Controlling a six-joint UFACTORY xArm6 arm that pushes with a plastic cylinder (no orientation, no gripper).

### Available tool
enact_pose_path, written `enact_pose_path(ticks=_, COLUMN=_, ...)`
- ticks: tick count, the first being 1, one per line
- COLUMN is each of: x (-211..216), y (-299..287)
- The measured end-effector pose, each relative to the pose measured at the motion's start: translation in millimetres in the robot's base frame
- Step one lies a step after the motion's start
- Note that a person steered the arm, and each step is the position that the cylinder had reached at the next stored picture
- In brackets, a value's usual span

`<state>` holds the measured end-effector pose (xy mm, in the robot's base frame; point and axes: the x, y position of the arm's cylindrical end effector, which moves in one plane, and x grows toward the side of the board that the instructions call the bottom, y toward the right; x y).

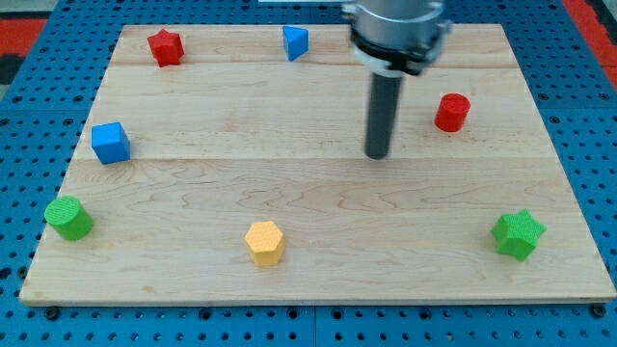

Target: Drag the green star diagonally bottom left to the red circle

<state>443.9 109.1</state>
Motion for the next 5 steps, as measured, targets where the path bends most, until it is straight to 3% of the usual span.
enact_pose_path(ticks=1, x=5, y=123)
enact_pose_path(ticks=2, x=52, y=189)
enact_pose_path(ticks=5, x=80, y=170)
